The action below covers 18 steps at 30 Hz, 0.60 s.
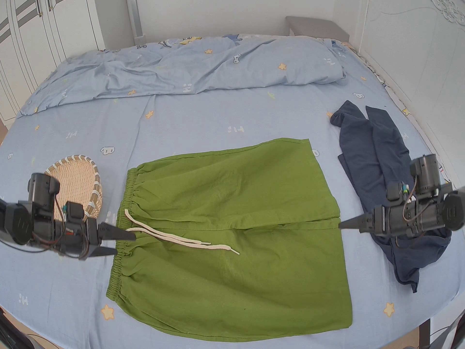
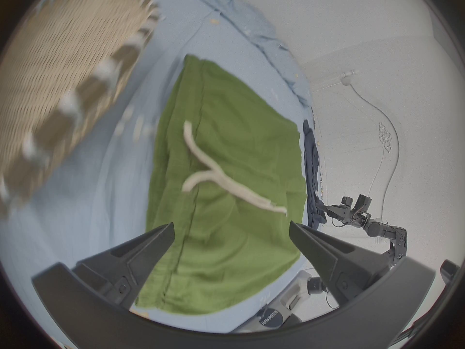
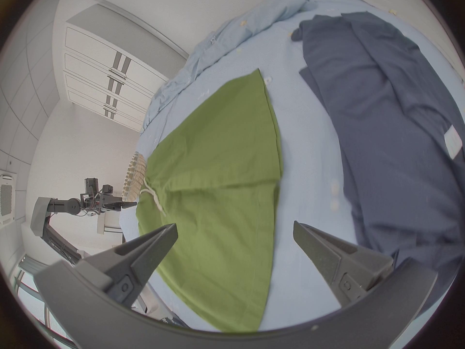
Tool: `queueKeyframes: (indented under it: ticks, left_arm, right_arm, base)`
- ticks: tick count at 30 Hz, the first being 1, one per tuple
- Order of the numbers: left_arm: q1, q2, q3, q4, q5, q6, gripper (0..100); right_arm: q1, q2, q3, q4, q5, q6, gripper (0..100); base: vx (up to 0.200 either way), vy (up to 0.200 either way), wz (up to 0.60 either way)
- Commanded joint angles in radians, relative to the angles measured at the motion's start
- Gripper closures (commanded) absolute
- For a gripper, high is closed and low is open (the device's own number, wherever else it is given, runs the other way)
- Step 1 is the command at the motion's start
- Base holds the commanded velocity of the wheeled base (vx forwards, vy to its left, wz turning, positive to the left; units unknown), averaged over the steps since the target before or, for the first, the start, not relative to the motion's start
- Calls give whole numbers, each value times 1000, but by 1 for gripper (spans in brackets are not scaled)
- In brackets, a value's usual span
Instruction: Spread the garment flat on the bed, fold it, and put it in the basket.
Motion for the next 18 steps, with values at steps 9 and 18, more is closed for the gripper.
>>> queueKeyframes:
  ticks: [9, 18]
  left_arm:
    - [174, -109, 496, -216, -157, 197, 0]
    - [248, 32, 525, -193, -156, 485, 0]
  right_arm:
    - [82, -172, 384, -201, 27, 46, 0]
    - [82, -166, 384, -201, 28, 46, 0]
  base:
    - [0, 0, 0]
    - [0, 0, 0]
